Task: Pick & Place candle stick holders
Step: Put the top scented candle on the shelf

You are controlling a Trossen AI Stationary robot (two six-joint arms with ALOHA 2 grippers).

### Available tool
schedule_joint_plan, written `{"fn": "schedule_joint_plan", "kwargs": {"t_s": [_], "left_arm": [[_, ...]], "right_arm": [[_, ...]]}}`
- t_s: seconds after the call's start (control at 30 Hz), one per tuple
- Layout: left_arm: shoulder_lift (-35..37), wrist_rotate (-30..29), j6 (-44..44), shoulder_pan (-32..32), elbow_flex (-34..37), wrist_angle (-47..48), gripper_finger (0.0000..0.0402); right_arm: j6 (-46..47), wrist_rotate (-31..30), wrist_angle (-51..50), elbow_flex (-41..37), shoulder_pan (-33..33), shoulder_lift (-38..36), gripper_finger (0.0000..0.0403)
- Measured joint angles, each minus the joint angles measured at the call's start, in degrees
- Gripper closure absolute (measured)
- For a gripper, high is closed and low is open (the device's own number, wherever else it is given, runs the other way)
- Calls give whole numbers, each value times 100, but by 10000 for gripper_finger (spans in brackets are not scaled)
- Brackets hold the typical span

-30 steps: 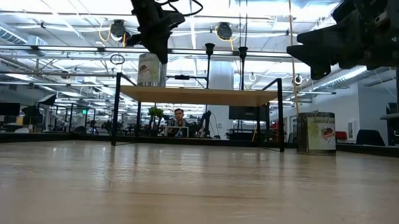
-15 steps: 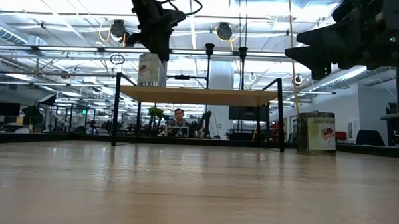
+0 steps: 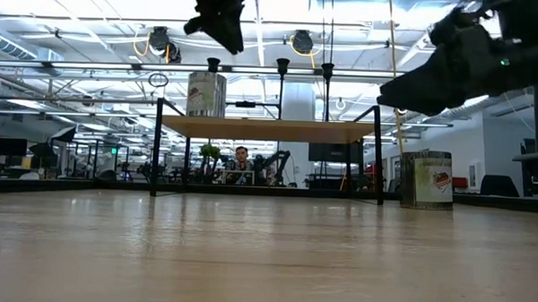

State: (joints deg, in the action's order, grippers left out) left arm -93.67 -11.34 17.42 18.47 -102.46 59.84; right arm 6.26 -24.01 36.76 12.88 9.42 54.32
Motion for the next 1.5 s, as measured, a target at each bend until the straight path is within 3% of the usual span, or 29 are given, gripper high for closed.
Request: {"fn": "schedule_joint_plan", "kwargs": {"t_s": [0.27, 0.4, 0.57, 0.7, 0.83, 1.0, 1.27, 1.5], "left_arm": [[0, -920, -79, -827, -19, -161, 314], [0, -1037, -367, -1237, -19, -536, 314], [0, -1049, -737, -1569, -19, -729, 314], [0, -1061, -771, -1710, -19, -727, 314], [2, -1057, -684, -1778, -19, -720, 314], [2, -934, -676, -1792, -19, -698, 314], [2, -926, -639, -1790, -19, -696, 314], [2, -807, -382, -1790, -19, -692, 314]], "right_arm": [[1300, 118, -5379, 1878, -424, -515, 172], [1612, 175, -6509, 2121, -591, -467, 172], [1810, 167, -6877, 1999, -930, -375, 172], [1335, 178, -6834, 1919, -1198, -230, 172], [1058, 608, -6836, 1860, -1387, -68, 186], [912, 615, -6822, 1860, -1463, 48, 242], [922, 632, -6796, 1862, -1469, 38, 385], [1057, 1408, -6839, 1941, -1369, -179, 398]]}}
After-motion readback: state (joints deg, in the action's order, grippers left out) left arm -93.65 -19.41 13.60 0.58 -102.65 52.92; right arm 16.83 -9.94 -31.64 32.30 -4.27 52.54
